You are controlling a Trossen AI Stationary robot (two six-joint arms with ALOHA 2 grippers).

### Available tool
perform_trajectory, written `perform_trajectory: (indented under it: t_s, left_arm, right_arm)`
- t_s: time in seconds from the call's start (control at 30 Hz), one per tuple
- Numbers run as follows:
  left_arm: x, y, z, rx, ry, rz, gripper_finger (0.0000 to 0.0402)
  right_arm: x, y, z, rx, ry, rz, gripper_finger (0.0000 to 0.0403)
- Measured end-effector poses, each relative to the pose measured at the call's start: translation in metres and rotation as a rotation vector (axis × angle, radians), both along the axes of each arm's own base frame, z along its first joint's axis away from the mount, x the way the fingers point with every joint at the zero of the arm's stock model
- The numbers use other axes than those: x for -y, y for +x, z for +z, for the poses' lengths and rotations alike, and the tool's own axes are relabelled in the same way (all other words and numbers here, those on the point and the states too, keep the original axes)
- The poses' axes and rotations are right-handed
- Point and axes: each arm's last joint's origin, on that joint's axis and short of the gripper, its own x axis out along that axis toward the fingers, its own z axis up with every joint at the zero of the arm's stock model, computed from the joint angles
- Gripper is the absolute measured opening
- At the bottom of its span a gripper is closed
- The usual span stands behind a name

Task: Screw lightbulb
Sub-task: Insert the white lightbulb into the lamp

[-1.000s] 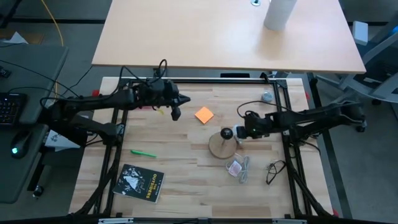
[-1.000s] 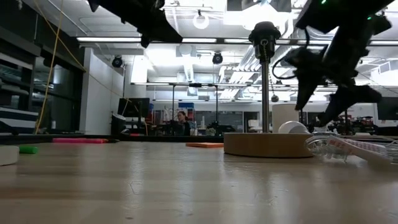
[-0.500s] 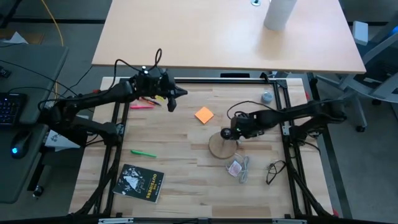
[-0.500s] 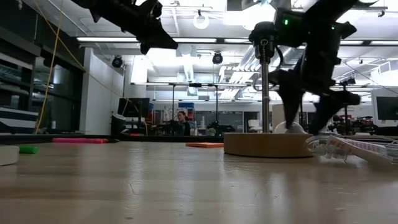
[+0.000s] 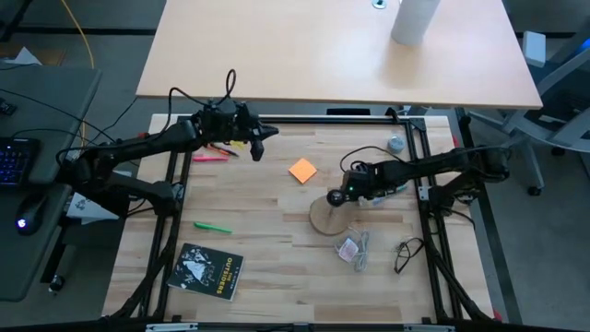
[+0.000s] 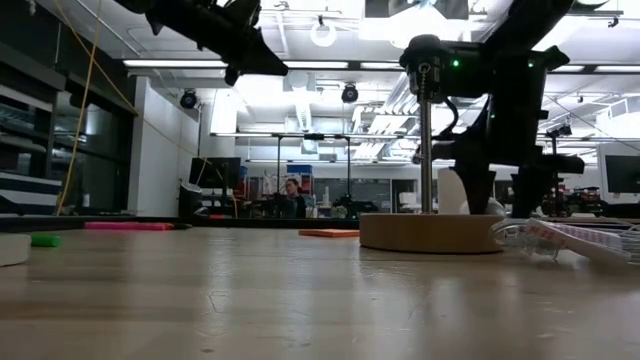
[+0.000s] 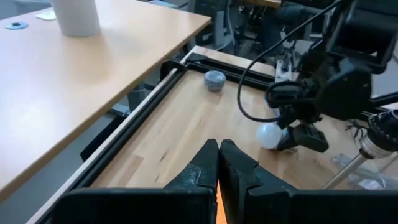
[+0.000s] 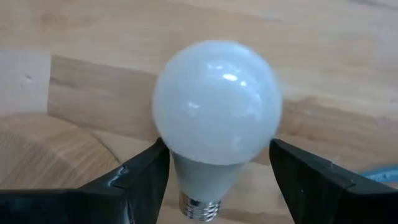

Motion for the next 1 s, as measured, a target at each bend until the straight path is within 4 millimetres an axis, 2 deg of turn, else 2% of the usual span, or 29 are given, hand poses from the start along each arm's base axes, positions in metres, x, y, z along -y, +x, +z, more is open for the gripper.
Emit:
perform_trajectory:
  t_s: [0.2, 0.47, 0.6, 0.63, 0.73, 0.83, 0.9, 1.0]
  left_arm:
    - [0.0, 0.0, 0.0, 0.003, -0.002, 0.018, 0.0]
    - [-0.002, 0.001, 0.005, 0.048, 0.034, 0.051, 0.0]
    - [-0.003, 0.001, 0.007, 0.059, 0.042, 0.057, 0.0]
    - [-0.003, 0.002, 0.007, 0.064, 0.044, 0.057, 0.0]
    - [-0.003, 0.002, 0.01, 0.09, 0.065, 0.055, 0.0]
    - [-0.005, 0.003, 0.015, 0.135, 0.086, 0.059, 0.0]
    - [-0.006, 0.003, 0.018, 0.167, 0.092, 0.067, 0.0]
    - [-0.007, 0.003, 0.024, 0.24, 0.081, 0.063, 0.0]
  right_arm:
    - [0.005, 0.0, -0.002, -0.017, -0.007, 0.016, 0.024]
    - [0.012, 0.005, -0.02, -0.07, 0.001, -0.017, 0.0199]
    - [0.012, 0.004, -0.017, -0.059, -0.032, -0.043, 0.0154]
    - [0.012, 0.003, -0.014, -0.053, -0.047, -0.041, 0.0154]
    - [0.011, -0.005, 0.003, -0.03, -0.087, -0.029, 0.0154]
    - [0.007, -0.012, 0.03, 0.034, -0.182, -0.022, 0.0154]
    - [0.003, -0.013, 0.058, 0.155, -0.289, -0.011, 0.0154]
    - [-0.01, -0.011, 0.102, 0.445, -0.476, 0.034, 0.0154]
